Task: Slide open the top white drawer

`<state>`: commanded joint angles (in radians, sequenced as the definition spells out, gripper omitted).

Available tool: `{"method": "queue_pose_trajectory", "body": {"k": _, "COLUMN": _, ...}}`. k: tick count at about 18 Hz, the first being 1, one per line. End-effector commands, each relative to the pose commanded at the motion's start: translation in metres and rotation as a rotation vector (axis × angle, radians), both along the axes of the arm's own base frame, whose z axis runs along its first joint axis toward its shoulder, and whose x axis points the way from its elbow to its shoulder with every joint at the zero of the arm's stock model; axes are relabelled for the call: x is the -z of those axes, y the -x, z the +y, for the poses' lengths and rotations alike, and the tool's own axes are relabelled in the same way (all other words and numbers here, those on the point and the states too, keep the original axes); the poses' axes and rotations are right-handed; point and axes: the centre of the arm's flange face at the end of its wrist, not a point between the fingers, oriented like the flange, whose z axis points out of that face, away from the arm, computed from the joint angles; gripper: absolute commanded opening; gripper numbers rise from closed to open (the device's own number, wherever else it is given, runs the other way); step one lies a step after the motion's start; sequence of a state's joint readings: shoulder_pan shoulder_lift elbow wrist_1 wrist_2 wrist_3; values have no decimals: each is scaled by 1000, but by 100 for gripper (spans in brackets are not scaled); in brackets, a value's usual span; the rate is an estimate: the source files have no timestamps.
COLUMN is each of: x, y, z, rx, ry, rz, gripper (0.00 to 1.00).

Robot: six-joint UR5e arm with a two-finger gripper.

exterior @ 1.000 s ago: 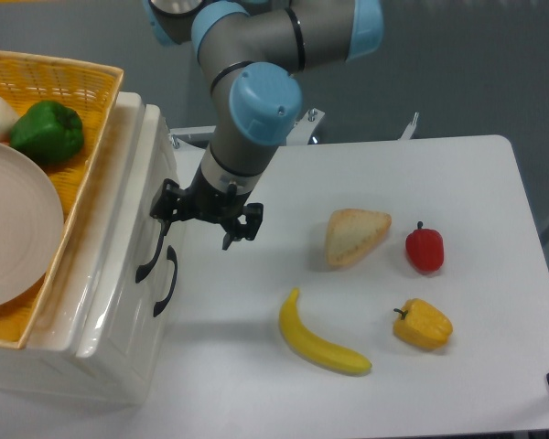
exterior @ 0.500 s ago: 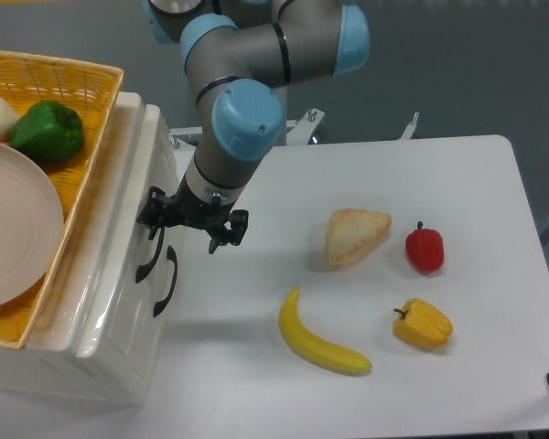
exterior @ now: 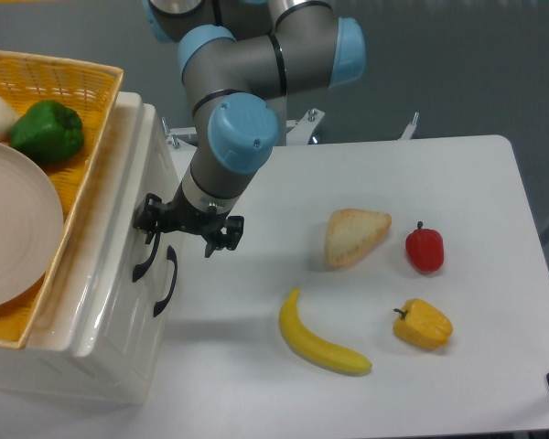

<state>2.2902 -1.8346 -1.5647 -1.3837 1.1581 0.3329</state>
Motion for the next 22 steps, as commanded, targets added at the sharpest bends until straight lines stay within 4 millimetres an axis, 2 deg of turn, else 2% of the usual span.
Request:
{"method": "queue_pose_trajectory", "body": {"k": 9, "x": 10, "y": 2, "z": 3, "rx": 3, "ry": 15, "rz": -5, "gripper": 100}}
{"method": "queue_pose_trajectory", "body": {"k": 22, "x": 0, "y": 5, "z": 3, "rx": 19, "ry": 7, "rz": 34, "gripper": 100}}
